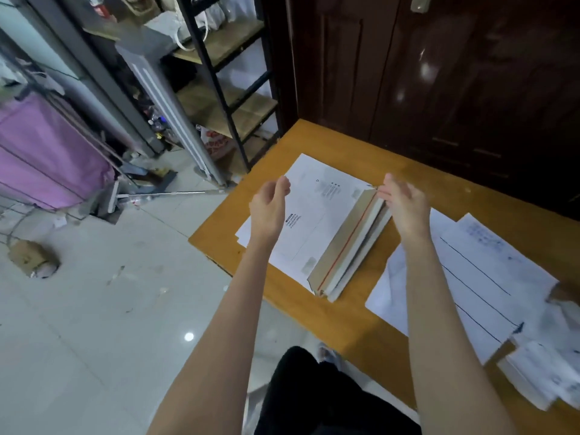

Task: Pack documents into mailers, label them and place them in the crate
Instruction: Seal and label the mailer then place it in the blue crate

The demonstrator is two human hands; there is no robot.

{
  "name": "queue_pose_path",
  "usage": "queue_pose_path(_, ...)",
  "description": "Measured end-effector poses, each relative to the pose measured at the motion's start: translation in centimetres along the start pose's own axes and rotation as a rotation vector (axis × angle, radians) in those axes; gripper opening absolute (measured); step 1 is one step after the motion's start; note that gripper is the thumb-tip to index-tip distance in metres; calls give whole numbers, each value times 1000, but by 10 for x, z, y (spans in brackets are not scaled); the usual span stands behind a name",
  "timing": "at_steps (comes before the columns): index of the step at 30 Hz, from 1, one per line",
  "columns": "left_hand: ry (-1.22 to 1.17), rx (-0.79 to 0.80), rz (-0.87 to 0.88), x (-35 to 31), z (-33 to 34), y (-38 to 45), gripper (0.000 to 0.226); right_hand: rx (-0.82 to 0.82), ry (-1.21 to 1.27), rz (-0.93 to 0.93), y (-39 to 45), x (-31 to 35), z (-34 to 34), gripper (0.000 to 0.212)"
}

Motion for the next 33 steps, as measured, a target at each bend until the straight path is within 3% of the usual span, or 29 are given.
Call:
queue_pose_path(4,40,26,-14,11,4,52,39,-72,-34,54,19,-4,13,18)
queue_pose_path(10,144,131,-49,27,17,118,35,-210,-31,168,38,-20,35,20)
queue_pose_path(21,411,205,-63,73,17,182,34,-484,-14,386,37,-57,64,39)
queue_pose_path(24,477,213,-67,84,19,186,34,-507,-27,431,33,-64,67,48)
queue_pose_path(33,629,208,-143,111,28,191,30,-511,-199,542,27,-73,72,42)
Point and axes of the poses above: each hand's wrist, its own y-axis towards the middle knuckle, its own z-axis out of the palm, x = y × z, the point moved 3 cm from there along y, towards the middle knuckle, and after that the axes turned 5 degrees about -z, right-handed, at the moved point
